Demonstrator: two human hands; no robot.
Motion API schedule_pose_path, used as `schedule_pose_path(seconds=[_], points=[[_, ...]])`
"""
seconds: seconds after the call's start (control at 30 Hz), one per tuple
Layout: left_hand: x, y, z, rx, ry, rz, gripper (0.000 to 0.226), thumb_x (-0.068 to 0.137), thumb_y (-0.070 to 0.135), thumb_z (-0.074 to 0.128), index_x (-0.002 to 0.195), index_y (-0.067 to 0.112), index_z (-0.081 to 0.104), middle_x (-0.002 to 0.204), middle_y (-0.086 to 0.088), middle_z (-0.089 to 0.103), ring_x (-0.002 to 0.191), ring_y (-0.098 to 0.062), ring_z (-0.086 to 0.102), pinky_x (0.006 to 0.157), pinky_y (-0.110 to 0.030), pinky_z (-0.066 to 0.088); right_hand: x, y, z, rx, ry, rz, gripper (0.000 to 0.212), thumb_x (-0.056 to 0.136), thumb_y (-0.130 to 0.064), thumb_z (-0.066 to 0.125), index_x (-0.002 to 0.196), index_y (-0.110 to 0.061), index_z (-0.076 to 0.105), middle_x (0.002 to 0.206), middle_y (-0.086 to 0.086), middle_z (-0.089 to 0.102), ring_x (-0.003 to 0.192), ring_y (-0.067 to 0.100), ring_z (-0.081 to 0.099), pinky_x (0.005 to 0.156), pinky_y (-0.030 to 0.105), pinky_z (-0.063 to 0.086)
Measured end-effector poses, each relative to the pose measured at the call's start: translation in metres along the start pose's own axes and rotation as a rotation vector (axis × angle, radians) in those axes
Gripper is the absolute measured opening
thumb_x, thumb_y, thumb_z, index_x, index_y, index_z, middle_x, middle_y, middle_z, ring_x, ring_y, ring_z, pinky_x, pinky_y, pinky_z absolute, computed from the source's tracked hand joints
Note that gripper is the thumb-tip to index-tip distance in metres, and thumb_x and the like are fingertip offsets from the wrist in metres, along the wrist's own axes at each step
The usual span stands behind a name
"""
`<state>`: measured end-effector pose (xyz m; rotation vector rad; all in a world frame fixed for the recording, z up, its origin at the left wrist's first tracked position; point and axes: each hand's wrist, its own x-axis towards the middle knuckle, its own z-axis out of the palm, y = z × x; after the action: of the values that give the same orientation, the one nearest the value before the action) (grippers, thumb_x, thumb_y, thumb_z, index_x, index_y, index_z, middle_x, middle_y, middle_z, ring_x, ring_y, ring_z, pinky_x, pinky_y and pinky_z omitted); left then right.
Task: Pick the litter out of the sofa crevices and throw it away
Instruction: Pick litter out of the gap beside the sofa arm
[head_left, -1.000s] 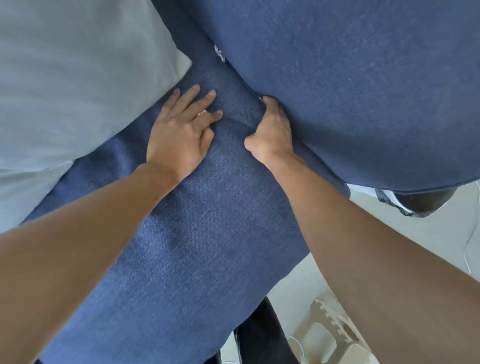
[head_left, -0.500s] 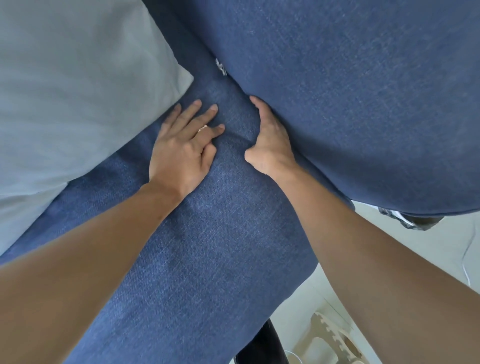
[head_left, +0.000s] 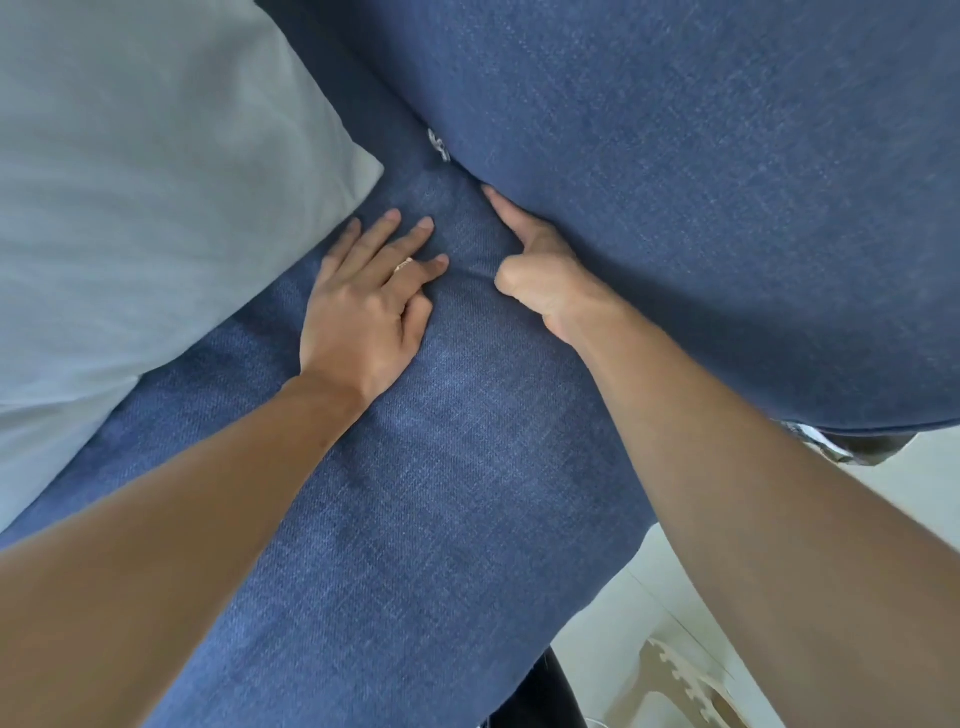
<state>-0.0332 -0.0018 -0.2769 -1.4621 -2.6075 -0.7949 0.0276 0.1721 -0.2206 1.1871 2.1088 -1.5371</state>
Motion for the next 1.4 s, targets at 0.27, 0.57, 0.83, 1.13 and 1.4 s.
schedule_pose_path(seconds=[0.27,0.57,0.83,1.13,1.4], points=[[0.000,0.006,-0.005,-0.015,-0.005,-0.012,0.031,0.098,0.011,0.046,0.122,0.012,0.065,0.142,-0.006,0.055,0.138,-0.027,0.043,0.116,-0.052,0.027,-0.018,0.016,0.013,0.385,0.250,-0.133,0.056,0.079,0.010,0.053,0.126,-0.019,0.066,0.129,-0.007,0.065,0.116,-0.005,0.059,0.103,0.019,0.047],[0.023,0.021,-0.020,-0.168,0.019,-0.192,0.032,0.098,0.004,0.046,0.127,0.001,0.059,0.139,-0.014,0.056,0.135,-0.026,0.046,0.115,-0.042,0.035,-0.039,0.049,0.023,-0.074,0.746,-0.500,0.018,0.094,-0.011,0.065,0.112,-0.008,0.065,0.101,-0.001,0.076,0.088,0.004,0.070,0.083,0.008,0.051],[0.111,-0.002,0.009,0.083,-0.140,-0.380,0.041,0.094,0.022,0.050,0.123,-0.006,0.054,0.141,-0.024,0.046,0.138,-0.038,0.034,0.118,-0.046,0.022,-0.027,0.056,0.040,-0.228,0.746,-0.586,0.025,0.086,-0.012,0.051,0.101,0.001,0.067,0.121,0.014,0.068,0.106,0.026,0.066,0.095,0.030,0.052],[0.135,-0.020,0.047,0.358,-0.093,-0.544,0.047,0.074,0.060,0.064,0.087,0.015,0.067,0.114,-0.013,0.051,0.112,-0.032,0.048,0.099,-0.038,0.026,-0.015,0.057,0.046,-0.281,0.720,-0.566,0.019,0.085,-0.007,0.052,0.096,0.002,0.065,0.121,0.015,0.067,0.109,0.031,0.066,0.091,0.043,0.055],[0.131,-0.025,0.049,0.301,0.019,-0.524,0.022,0.077,0.032,0.051,0.083,0.015,0.064,0.110,-0.007,0.055,0.106,-0.031,0.051,0.097,-0.039,0.032,-0.008,0.060,0.048,-0.326,0.690,-0.565,0.018,0.085,-0.006,0.050,0.096,0.002,0.062,0.123,0.014,0.066,0.112,0.031,0.063,0.090,0.046,0.055]])
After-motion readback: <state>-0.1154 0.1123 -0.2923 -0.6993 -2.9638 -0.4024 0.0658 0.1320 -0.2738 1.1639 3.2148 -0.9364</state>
